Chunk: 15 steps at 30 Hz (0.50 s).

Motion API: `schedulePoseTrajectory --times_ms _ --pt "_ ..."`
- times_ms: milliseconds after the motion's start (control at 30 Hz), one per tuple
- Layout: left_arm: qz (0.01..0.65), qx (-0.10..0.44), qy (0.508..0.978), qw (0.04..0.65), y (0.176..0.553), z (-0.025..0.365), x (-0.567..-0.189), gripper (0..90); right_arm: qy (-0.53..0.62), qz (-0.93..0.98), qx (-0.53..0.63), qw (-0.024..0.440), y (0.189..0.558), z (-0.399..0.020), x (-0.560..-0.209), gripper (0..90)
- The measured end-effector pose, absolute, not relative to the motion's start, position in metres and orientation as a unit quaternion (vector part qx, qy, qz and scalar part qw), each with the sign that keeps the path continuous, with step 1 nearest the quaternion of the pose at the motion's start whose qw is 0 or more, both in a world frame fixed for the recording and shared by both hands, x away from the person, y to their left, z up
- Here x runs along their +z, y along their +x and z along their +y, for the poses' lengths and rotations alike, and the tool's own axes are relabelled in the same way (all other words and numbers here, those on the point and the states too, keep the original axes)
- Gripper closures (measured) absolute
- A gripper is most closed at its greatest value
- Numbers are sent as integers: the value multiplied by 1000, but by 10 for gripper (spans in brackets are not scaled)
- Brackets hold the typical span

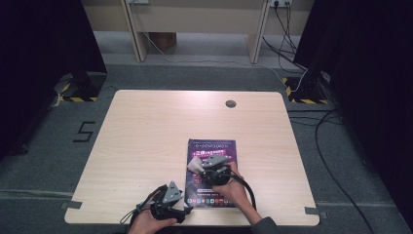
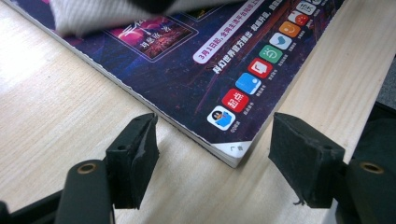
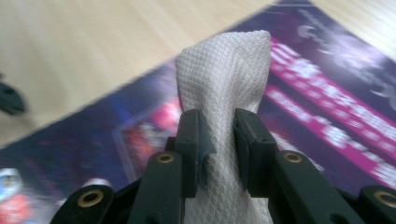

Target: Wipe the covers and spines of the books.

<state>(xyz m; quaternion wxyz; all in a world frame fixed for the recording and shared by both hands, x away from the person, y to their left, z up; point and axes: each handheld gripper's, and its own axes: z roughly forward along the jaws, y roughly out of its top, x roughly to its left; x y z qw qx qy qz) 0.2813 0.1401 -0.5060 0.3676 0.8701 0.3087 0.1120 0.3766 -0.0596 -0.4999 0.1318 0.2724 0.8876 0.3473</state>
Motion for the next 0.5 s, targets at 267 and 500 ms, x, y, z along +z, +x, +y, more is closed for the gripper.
schedulePoseTrajectory --times_ms 267,500 --pt "316 115 867 367 276 147 -504 263 243 896 352 119 362 -47 -500 723" --pt "324 120 863 370 276 154 -503 237 268 890 347 127 367 -69 -500 731"
